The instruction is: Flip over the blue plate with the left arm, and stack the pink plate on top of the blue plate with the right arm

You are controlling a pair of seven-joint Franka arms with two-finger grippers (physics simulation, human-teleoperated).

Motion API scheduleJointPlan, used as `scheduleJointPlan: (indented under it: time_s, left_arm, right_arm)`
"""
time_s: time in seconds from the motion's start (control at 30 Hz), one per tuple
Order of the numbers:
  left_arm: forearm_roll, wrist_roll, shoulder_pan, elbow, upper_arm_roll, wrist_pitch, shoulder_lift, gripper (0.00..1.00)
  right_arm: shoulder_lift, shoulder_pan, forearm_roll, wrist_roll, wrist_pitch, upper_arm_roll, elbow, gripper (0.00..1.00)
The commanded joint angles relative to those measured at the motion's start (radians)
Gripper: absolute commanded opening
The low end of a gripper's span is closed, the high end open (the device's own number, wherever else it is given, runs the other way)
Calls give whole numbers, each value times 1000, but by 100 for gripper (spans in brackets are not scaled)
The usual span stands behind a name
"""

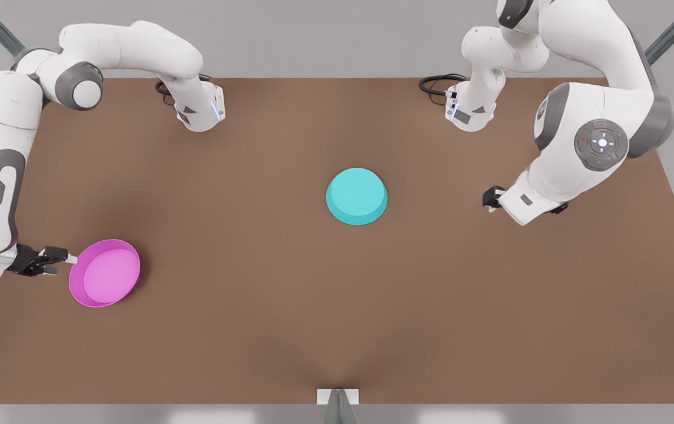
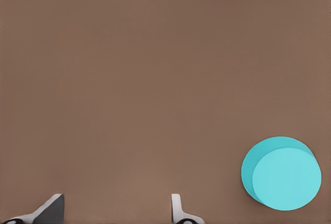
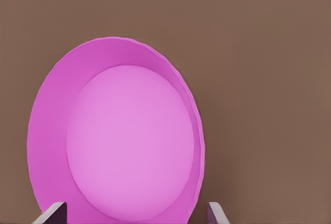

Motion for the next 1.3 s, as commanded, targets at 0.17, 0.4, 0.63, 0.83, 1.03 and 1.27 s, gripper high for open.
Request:
scheduleJointPlan:
  time_s: [0.17,0.4,0.63,0.83,1.03,1.27]
  left_arm:
    - [-7,2,0,-27,0,44,-15,100]
    - [-1,0,0,-59,-1,79,-23,100]
    - [-5,-5,0,-73,-3,86,-29,100]
    - [-22,-5,0,-74,-4,96,-29,100]
    - [-34,-2,0,-84,-1,103,-31,100]
    - [-34,-3,0,-84,-1,103,-28,100]
  right_arm:
    - [30,-12,0,-1,30,-2,-1,100]
    - [62,-9,29,2,71,0,1,100]
    - [75,-2,43,16,80,0,2,83]
    - [76,2,43,18,83,0,2,75]
    - [88,5,43,19,88,0,7,65]
    - [90,5,35,16,88,0,9,45]
